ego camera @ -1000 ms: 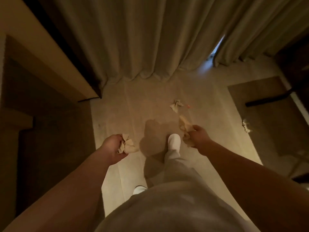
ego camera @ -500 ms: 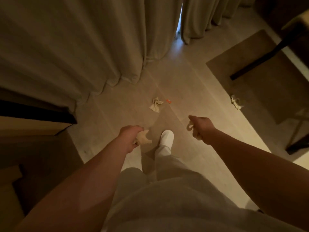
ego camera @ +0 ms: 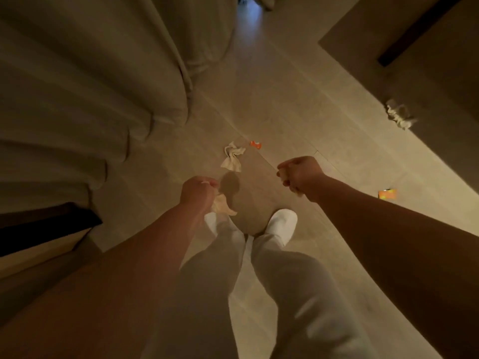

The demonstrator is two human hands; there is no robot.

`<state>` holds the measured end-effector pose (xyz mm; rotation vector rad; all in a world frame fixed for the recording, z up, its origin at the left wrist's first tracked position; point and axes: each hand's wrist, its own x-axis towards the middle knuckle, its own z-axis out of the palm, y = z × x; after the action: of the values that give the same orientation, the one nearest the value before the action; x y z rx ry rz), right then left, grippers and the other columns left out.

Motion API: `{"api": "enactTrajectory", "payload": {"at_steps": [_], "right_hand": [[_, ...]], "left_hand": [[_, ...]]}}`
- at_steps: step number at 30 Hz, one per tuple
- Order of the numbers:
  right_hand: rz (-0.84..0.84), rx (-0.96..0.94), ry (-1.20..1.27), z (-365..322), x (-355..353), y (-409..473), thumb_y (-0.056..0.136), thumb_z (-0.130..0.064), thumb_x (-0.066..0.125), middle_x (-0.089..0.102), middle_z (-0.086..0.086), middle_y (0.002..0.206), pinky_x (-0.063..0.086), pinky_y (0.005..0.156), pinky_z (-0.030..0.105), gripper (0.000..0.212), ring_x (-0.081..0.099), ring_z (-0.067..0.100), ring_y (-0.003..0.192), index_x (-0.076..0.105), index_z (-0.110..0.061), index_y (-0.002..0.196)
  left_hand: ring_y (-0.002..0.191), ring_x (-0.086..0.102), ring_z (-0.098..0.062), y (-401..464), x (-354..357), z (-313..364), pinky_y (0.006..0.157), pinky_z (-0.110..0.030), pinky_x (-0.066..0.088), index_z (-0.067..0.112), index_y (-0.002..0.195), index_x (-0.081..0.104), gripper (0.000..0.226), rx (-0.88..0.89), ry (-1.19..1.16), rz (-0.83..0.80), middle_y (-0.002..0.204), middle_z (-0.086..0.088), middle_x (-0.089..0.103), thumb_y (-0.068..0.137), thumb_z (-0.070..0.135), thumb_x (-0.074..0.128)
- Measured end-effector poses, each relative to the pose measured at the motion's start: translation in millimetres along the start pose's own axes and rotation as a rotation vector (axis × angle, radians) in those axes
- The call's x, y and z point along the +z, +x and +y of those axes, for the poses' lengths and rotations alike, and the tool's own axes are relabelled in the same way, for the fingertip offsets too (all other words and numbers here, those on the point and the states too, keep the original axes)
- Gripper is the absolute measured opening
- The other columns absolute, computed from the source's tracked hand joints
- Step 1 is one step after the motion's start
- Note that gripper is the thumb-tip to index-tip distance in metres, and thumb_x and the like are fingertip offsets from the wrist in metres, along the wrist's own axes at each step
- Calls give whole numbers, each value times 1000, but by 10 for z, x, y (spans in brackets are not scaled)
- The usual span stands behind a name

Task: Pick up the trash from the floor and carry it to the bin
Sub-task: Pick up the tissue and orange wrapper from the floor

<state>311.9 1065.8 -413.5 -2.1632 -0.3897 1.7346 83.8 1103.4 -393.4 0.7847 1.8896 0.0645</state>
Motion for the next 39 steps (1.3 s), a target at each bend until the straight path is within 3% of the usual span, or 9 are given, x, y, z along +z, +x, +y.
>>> {"api": "enactTrajectory", "payload": {"at_steps": [3,7,9,11,13,20,26,32,39], "right_hand": [[45,13,-25,64,207,699,95,-11,54,59,5,63,32,31,13,19,48,10,34,70,0,93],[67,-67,-199,273,504,1714,89,-32,68,62,5,72,43,48,27,33,55,16,57,69,-3,103],[88,-81,-276,397,684,2232,86,-38,70,67,7,93,56,68,34,41,65,20,78,63,-10,115],[97,-62,-341,512,858,2741,86,-39,70,66,8,113,58,84,41,50,66,24,95,56,-13,126],[91,-85,-400,603,1008,3203,87,-38,70,64,9,124,57,79,36,58,64,21,97,48,-15,136],[170,-282,-685,819,1415,4171,86,-41,69,67,9,120,57,67,35,68,70,27,90,33,-32,143],[276,-458,-826,847,1553,4270,95,-37,54,69,6,107,58,68,42,37,67,26,87,40,-29,128],[170,-195,-957,800,1480,4047,97,-23,48,68,8,105,53,69,35,26,67,26,92,64,-14,115],[236,-168,-753,889,1295,3659,95,-27,57,68,12,110,54,65,37,40,68,29,91,42,-17,131]], "left_hand": [[70,63,-23,583,239,-63,51,-18,48,11,68,62,31,21,26,49,72,-5,64,85,-10,47],[100,66,-38,1666,693,-264,64,-28,48,-5,108,65,28,7,172,20,108,-24,68,90,7,48],[93,64,-31,2185,890,-396,61,-27,45,1,119,62,37,24,276,-29,115,-18,67,86,17,61],[103,61,-26,2717,1101,-533,79,-33,52,11,132,51,63,11,307,-72,125,-9,60,77,30,76],[116,58,-30,3177,1274,-658,88,-35,50,15,141,39,83,24,347,-59,134,-10,54,73,34,81],[116,54,-32,4230,1748,-1023,77,-35,45,16,141,37,92,352,600,133,137,-14,44,69,57,78],[109,58,-31,4305,1831,-1178,79,-35,47,13,122,55,40,483,696,109,126,-13,52,87,31,67],[106,63,-29,3972,1642,-1085,74,-31,44,13,125,62,38,260,683,-69,120,-9,66,96,35,51],[75,55,-17,3508,1507,-793,53,-26,35,10,114,67,33,186,635,-150,93,-3,60,98,33,49]]}}
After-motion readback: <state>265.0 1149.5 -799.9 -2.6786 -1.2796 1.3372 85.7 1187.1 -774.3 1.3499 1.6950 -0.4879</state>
